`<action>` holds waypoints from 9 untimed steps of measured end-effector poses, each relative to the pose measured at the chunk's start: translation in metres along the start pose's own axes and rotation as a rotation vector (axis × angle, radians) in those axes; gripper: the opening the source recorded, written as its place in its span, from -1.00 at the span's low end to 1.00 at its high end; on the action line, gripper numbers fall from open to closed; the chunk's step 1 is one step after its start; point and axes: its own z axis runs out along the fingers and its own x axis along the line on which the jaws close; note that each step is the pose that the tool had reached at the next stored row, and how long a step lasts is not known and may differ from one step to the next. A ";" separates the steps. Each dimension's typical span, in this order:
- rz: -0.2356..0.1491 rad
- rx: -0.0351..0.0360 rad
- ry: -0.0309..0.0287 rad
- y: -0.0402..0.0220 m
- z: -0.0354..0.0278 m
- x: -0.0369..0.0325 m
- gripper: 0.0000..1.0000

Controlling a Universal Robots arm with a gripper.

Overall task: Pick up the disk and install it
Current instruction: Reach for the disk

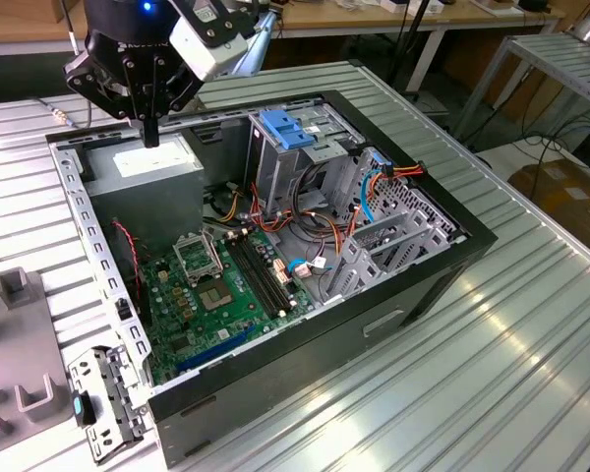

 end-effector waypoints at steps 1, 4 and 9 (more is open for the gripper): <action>0.000 0.0000 0.0000 0.0000 0.0000 0.0004 -0.79; 0.000 0.0000 0.0001 -0.0002 0.0000 0.0025 -0.79; 0.000 0.0001 0.0006 -0.0005 -0.0001 0.0061 -0.79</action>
